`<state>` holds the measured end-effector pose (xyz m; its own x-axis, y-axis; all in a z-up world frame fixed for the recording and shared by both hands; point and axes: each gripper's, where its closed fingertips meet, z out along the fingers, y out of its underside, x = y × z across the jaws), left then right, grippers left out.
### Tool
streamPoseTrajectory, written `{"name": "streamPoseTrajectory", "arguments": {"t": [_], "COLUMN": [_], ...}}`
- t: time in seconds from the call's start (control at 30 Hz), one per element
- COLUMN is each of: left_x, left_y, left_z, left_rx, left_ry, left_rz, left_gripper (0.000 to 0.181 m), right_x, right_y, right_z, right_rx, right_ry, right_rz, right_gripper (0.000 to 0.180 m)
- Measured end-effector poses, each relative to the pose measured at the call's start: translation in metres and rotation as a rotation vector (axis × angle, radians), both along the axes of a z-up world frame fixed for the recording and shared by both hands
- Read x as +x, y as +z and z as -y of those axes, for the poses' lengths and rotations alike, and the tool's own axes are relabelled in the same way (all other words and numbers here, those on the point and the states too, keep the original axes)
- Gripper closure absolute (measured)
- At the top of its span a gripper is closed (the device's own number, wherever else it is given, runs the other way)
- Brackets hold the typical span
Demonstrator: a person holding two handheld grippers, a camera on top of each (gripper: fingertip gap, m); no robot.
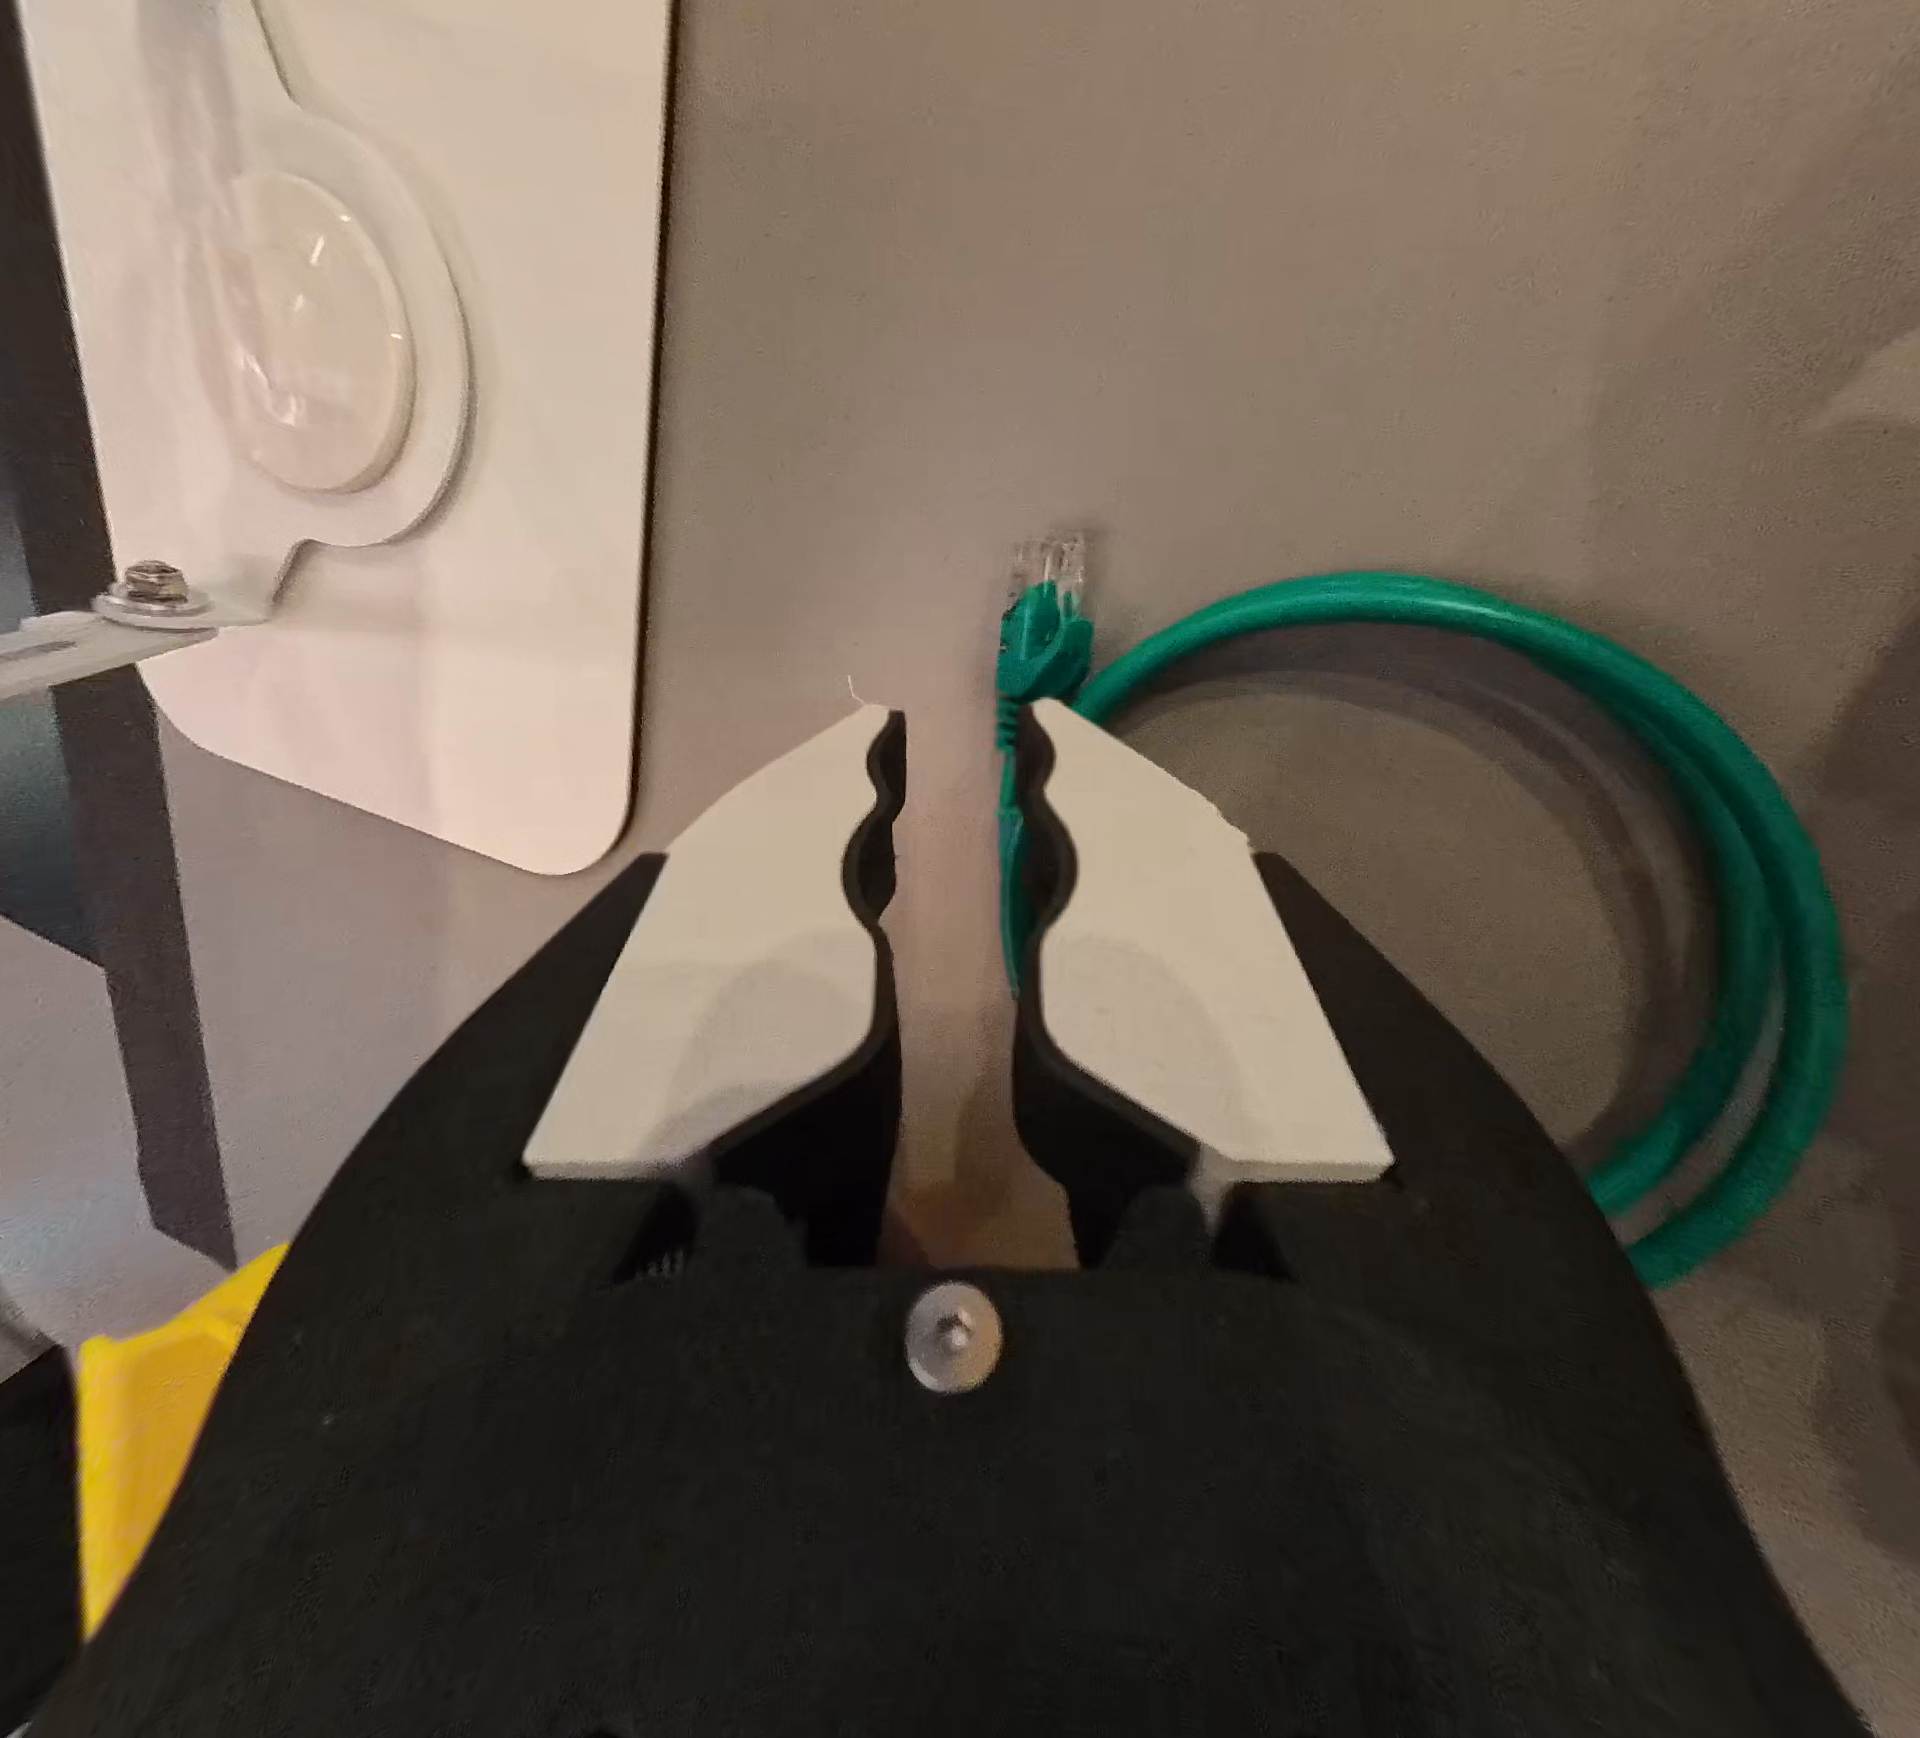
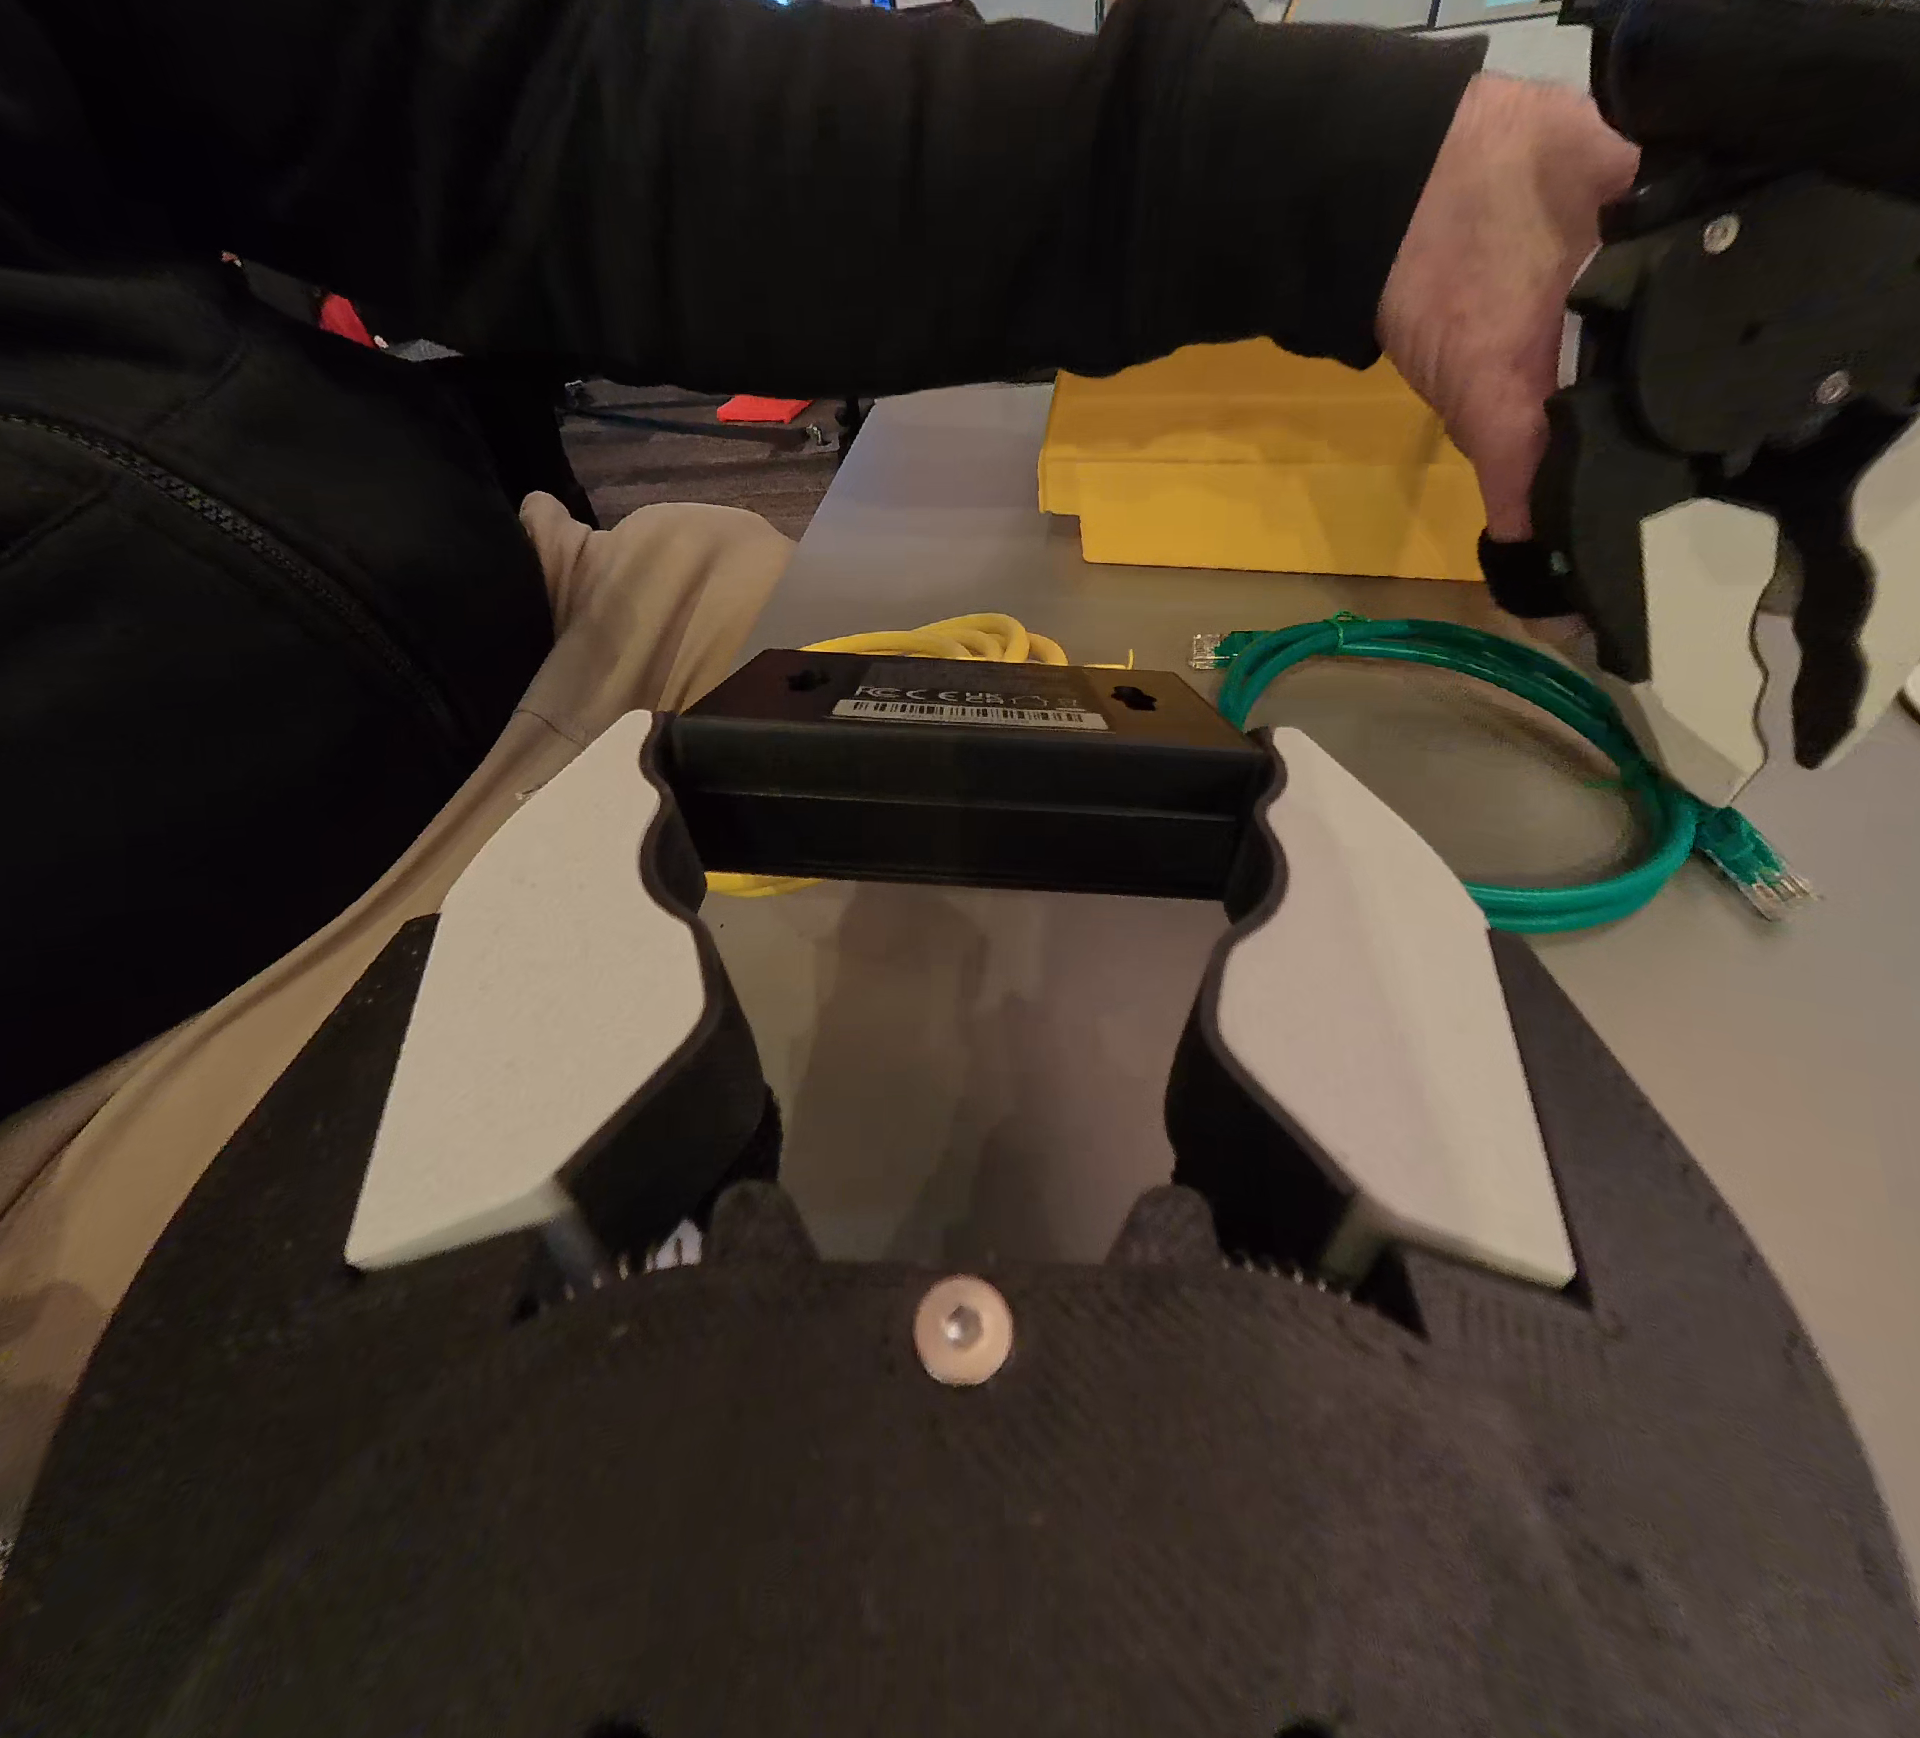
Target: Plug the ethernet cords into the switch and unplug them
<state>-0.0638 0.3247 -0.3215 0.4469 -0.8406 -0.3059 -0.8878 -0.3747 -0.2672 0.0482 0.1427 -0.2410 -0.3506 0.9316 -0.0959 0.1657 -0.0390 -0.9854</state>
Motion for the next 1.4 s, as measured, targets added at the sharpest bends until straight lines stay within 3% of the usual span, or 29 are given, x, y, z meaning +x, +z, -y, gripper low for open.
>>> {"name": "streamPoseTrajectory", "arguments": {"t": [0.13,0.27,0.33,0.63,0.87,1.07,1.17,1.4], "left_x": [0.004,0.004,0.010,0.021,0.029,0.037,0.038,0.037], "left_y": [-0.004,-0.003,-0.001,-0.003,0.003,0.002,-0.004,-0.010], "left_z": [0.001,0.000,0.001,0.006,0.008,0.013,0.014,0.007], "left_rx": [-0.022,0.008,0.017,0.055,0.081,0.056,0.002,0.023], "left_ry": [0.040,0.006,-0.026,-0.132,-0.159,-0.196,-0.171,-0.146], "left_rz": [0.076,0.056,0.067,-0.006,0.048,0.045,0.077,0.096], "left_gripper": [0.170,0.163,0.149,0.166,0.151,0.153,0.163,0.158], "right_x": [0.000,-0.001,0.000,-0.001,-0.001,0.000,0.000,0.000], "right_y": [0.000,-0.001,-0.001,-0.002,-0.002,-0.002,-0.002,-0.003], "right_z": [0.000,0.001,0.001,0.001,0.001,0.001,0.001,0.002], "right_rx": [0.002,0.005,0.005,0.008,0.005,0.003,0.003,0.006], "right_ry": [0.000,0.001,0.001,0.005,0.006,0.007,0.006,0.008], "right_rz": [0.002,0.006,0.006,0.013,0.013,0.014,0.013,0.017], "right_gripper": [0.080,0.080,0.080,0.080,0.080,0.080,0.080,0.080]}}
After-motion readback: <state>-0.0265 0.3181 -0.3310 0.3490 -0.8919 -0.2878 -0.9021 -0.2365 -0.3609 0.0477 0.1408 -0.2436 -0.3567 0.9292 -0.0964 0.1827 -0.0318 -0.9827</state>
